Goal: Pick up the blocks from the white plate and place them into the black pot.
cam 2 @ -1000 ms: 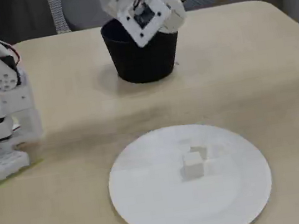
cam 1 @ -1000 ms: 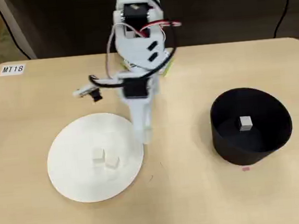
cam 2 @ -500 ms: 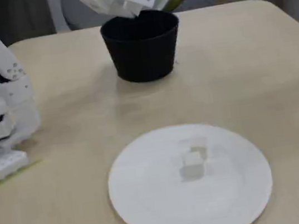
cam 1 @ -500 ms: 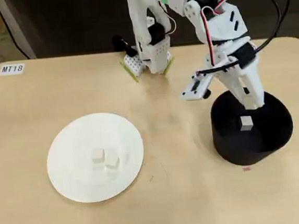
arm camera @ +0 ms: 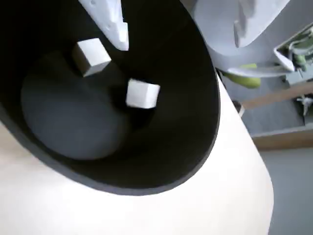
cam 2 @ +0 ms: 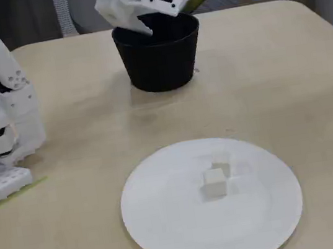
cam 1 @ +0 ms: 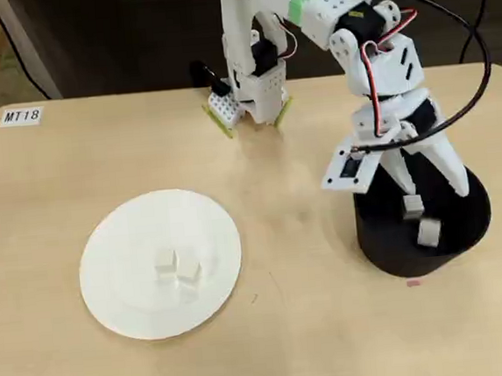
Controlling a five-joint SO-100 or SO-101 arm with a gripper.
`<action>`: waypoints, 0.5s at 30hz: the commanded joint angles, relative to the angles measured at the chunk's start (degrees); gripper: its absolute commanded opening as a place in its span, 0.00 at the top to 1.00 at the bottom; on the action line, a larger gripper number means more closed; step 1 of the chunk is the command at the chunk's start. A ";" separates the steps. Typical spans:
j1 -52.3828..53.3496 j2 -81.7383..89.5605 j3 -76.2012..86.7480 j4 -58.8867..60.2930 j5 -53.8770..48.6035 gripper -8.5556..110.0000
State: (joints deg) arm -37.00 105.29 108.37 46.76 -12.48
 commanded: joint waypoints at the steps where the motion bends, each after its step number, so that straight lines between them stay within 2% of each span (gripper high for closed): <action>1: 1.93 2.81 -4.22 1.93 -0.09 0.71; 4: 6.06 2.81 -8.70 10.20 0.09 0.94; 9: 21.71 3.78 -16.70 27.33 -3.52 0.95; 15: 42.71 8.61 -13.71 31.38 -10.63 0.95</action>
State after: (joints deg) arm -1.67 111.01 95.36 77.34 -20.39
